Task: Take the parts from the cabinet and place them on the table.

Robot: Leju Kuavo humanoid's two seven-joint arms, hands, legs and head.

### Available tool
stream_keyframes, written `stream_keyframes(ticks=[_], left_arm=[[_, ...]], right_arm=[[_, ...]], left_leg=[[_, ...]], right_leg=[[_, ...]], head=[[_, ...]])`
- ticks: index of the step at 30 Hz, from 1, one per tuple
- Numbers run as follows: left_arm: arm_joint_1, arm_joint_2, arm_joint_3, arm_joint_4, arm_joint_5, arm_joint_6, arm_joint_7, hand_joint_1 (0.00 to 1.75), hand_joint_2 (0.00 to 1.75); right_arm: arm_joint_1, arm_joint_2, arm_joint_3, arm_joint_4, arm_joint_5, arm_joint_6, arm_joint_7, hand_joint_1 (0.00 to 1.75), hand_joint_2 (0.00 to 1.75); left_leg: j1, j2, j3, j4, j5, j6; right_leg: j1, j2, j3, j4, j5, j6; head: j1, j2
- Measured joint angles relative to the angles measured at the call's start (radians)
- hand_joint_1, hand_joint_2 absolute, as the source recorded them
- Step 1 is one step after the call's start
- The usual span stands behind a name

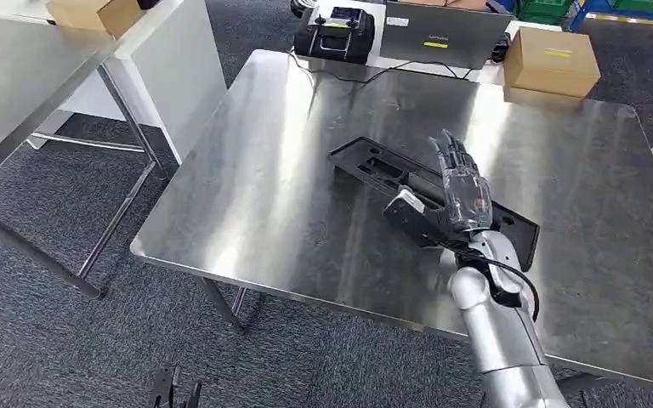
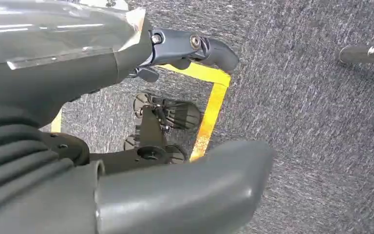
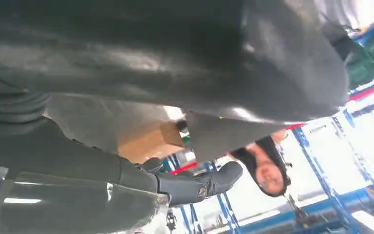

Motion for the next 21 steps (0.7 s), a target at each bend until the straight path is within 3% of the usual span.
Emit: stream_keyframes(ticks=[3, 8, 9, 10, 12, 14, 15, 16, 18, 19, 20, 21], left_arm=[[0.000, 0.002, 0.000, 0.000, 0.000, -0.013, -0.009, 0.00, 0.00], [-0.013, 0.002, 0.000, 0.000, -0.003, -0.026, -0.012, 0.00, 0.00], [-0.015, 0.000, 0.000, 0.000, -0.003, -0.027, -0.010, 0.00, 0.00], [-0.016, 0.000, 0.001, 0.000, -0.003, -0.027, -0.009, 0.00, 0.00], [-0.021, -0.003, 0.001, 0.000, -0.003, -0.027, -0.009, 0.00, 0.00], [-0.021, -0.005, 0.001, 0.000, -0.003, -0.027, -0.008, 0.00, 0.00], [-0.020, -0.005, 0.001, 0.000, -0.003, -0.024, -0.008, 0.00, 0.00], [-0.021, -0.005, 0.001, 0.000, -0.003, -0.022, -0.007, 0.00, 0.00], [-0.022, -0.005, 0.002, 0.000, -0.005, -0.014, -0.001, 0.00, 0.00], [-0.022, -0.003, 0.002, 0.000, -0.008, -0.010, 0.001, 0.00, 0.00], [-0.022, -0.002, 0.002, 0.000, -0.008, -0.009, 0.001, 0.00, 0.00], [-0.023, -0.002, 0.001, 0.000, -0.009, -0.008, 0.001, 0.00, 0.00]], right_arm=[[0.027, -0.004, 0.008, -0.049, 0.000, 0.000, 0.000, 0.00, 0.00], [0.051, -0.010, 0.015, -0.100, 0.000, 0.000, 0.007, 0.00, 0.00], [0.054, -0.011, 0.015, -0.112, 0.000, 0.000, 0.009, 0.00, 0.00], [0.057, -0.017, 0.015, -0.121, 0.000, -0.001, 0.010, 0.00, 0.00], [0.061, -0.023, 0.018, -0.126, -0.002, -0.001, 0.011, 0.00, 0.00], [0.077, -0.031, 0.018, -0.128, -0.005, -0.001, 0.012, 0.00, 0.00], [0.082, -0.033, 0.018, -0.128, -0.007, -0.001, 0.013, 0.00, 0.00], [0.084, -0.035, 0.018, -0.128, -0.009, -0.001, 0.014, 0.00, 0.00], [0.085, -0.039, 0.018, -0.133, -0.013, -0.002, 0.016, 0.00, 0.00], [0.087, -0.042, 0.019, -0.136, -0.014, -0.002, 0.017, 0.00, 0.00], [0.091, -0.042, 0.019, -0.139, -0.014, -0.004, 0.018, 0.00, 0.00], [0.103, -0.042, 0.019, -0.148, -0.014, -0.006, 0.019, 0.00, 0.00]], left_leg=[[-0.002, 0.000, 0.000, 0.001, -0.003, 0.004], [-0.006, 0.000, 0.001, -0.001, -0.003, 0.014], [0.010, 0.004, 0.012, -0.018, 0.006, 0.023], [0.008, 0.006, 0.020, -0.024, 0.006, 0.025], [0.010, 0.007, 0.021, -0.024, 0.007, 0.027], [0.011, 0.006, 0.021, -0.023, 0.007, 0.026], [0.013, 0.005, 0.021, -0.023, 0.007, 0.025], [0.016, 0.005, 0.021, -0.022, 0.007, 0.022], [0.025, 0.004, 0.022, -0.015, 0.003, 0.007], [0.022, 0.004, 0.019, -0.009, 0.000, -0.004], [0.018, 0.003, 0.016, -0.005, -0.003, -0.012], [0.018, 0.003, 0.015, -0.007, 0.001, -0.019]], right_leg=[[-0.002, 0.000, 0.000, 0.000, 0.000, 0.000], [-0.006, 0.000, 0.003, -0.005, 0.001, 0.010], [-0.001, 0.000, -0.004, 0.003, -0.008, 0.013], [-0.002, 0.000, -0.013, 0.032, -0.024, 0.013], [-0.009, 0.000, -0.090, 0.188, -0.087, 0.007], [-0.016, -0.001, -0.163, 0.326, -0.126, 0.014], [-0.021, -0.001, -0.169, 0.326, -0.117, 0.024], [-0.027, -0.001, -0.148, 0.274, -0.088, 0.038], [-0.039, -0.005, -0.060, 0.084, -0.005, 0.068], [-0.046, -0.012, -0.030, 0.010, 0.012, 0.075], [-0.031, -0.003, -0.021, 0.014, 0.017, 0.065], [-0.034, -0.002, -0.027, 0.018, 0.018, 0.052]], head=[[0.000, 0.000], [0.000, 0.000], [-0.001, 0.000], [0.001, 0.000], [0.010, 0.000], [0.010, 0.000], [0.009, 0.000], [0.009, 0.000], [0.009, 0.000], [0.015, 0.000], [0.017, 0.000], [0.006, 0.000]])
